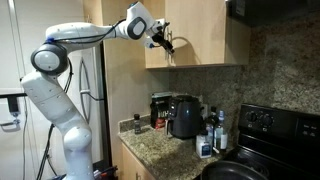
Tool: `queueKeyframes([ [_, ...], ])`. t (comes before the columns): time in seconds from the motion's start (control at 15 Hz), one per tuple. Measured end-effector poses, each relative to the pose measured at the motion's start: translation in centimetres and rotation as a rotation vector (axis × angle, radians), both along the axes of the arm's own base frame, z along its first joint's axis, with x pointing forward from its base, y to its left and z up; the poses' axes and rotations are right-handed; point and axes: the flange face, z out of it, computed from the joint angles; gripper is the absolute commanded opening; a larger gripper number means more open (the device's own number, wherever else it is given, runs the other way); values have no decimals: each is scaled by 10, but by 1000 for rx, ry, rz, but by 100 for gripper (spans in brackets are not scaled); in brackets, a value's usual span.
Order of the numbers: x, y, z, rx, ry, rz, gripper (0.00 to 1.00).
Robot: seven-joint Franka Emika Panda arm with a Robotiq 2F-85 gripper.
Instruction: Pick up the bottle from the cabinet and put it on the counter, then close the cabinet door
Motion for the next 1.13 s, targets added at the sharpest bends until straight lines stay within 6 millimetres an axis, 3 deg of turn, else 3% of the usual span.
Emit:
queueKeyframes([
  [0.33,26,-10,-6,-1,54,-19,100],
  [0.53,24,-8,-18,-53,146,-11,100],
  [0.73,-9,-13,-18,-169,248,-53,100],
  [1.0,-87,-20,-5,-232,277,-91,100],
  [1.13,-91,-19,-1,-231,267,-91,100],
])
